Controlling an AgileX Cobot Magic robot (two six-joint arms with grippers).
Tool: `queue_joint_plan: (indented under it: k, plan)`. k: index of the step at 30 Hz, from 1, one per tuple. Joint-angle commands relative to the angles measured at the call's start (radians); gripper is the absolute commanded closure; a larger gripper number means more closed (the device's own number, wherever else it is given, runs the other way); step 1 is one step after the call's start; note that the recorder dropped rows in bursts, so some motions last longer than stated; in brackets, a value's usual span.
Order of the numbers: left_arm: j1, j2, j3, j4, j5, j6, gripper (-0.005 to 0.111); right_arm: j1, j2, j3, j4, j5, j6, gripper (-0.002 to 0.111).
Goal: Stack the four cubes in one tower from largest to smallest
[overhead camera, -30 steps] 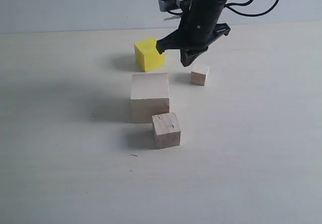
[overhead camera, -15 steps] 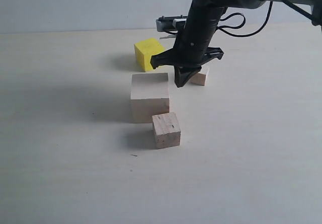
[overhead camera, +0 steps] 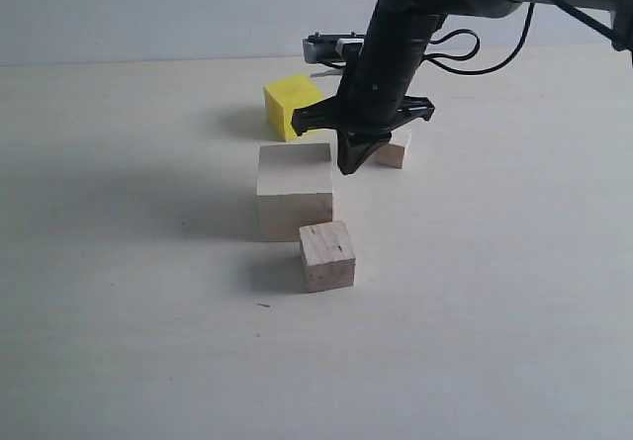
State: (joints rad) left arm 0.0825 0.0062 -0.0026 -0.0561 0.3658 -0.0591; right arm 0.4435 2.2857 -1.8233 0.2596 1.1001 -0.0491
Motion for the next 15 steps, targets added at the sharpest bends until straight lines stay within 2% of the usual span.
queue_joint_plan:
  k: [1, 15]
  plan:
    - [-0.007, -0.006, 0.003, 0.001, -0.006, 0.0, 0.107, -0.001, -0.006, 0.003, 0.024, 0.0, -0.02, 0.108]
    - [-0.007, -0.006, 0.003, 0.001, -0.006, 0.0, 0.107, -0.001, -0.006, 0.003, 0.056, 0.01, -0.038, 0.108]
